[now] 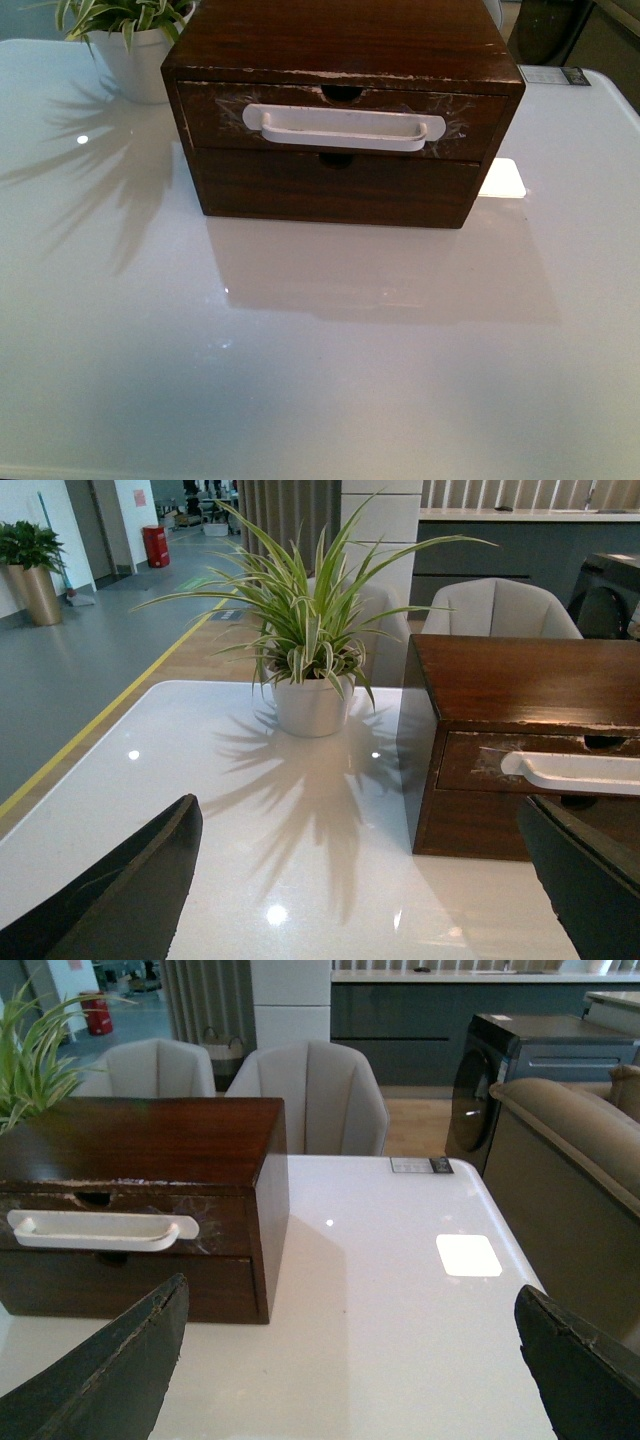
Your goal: Open drawer
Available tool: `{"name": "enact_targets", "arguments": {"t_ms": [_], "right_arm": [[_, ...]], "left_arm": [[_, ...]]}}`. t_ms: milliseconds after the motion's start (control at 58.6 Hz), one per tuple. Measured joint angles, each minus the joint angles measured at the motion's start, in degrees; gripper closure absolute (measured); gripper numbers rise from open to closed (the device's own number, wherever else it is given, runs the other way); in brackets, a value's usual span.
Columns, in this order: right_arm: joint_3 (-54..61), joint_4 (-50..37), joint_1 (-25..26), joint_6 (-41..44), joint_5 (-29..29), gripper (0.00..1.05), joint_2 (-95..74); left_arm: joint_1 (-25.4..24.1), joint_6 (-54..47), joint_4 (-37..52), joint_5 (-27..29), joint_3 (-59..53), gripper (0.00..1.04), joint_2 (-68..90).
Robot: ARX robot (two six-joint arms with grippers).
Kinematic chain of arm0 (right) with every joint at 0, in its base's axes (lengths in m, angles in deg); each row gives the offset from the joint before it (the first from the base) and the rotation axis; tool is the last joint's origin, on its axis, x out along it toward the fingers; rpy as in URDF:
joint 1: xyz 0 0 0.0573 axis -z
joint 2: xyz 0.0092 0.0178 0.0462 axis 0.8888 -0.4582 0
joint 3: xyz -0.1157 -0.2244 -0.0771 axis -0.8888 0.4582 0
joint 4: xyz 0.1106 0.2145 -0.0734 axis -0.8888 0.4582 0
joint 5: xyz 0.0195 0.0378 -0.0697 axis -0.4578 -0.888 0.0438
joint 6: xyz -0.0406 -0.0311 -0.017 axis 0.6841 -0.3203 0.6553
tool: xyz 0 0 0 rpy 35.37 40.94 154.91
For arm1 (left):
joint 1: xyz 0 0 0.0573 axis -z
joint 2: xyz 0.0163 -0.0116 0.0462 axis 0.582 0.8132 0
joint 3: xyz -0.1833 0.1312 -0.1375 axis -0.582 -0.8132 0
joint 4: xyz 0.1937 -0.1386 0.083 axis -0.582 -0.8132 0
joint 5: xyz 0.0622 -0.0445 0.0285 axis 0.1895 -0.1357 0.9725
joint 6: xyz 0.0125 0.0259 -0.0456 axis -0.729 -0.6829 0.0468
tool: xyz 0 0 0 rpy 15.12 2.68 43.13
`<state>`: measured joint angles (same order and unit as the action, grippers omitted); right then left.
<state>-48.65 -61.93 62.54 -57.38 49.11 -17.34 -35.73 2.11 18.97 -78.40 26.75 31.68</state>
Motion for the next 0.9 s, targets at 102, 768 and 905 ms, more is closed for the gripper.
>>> {"name": "enact_targets", "arguments": {"t_ms": [102,768,905], "right_arm": [[0.0,0.0,0.0,0.0,0.0,0.09,0.0],[0.0,0.0,0.0,0.0,0.0,0.09,0.0],[-7.8,18.7,-5.4,-10.9,21.2,0.09,-13.9]], "left_arm": [[0.0,0.0,0.0,0.0,0.0,0.08,0.0],[-0.3,0.4,-0.7,-1.5,0.2,0.08,0.4],[-2.6,4.3,-15.6,-20.2,5.7,0.08,11.8]]}}
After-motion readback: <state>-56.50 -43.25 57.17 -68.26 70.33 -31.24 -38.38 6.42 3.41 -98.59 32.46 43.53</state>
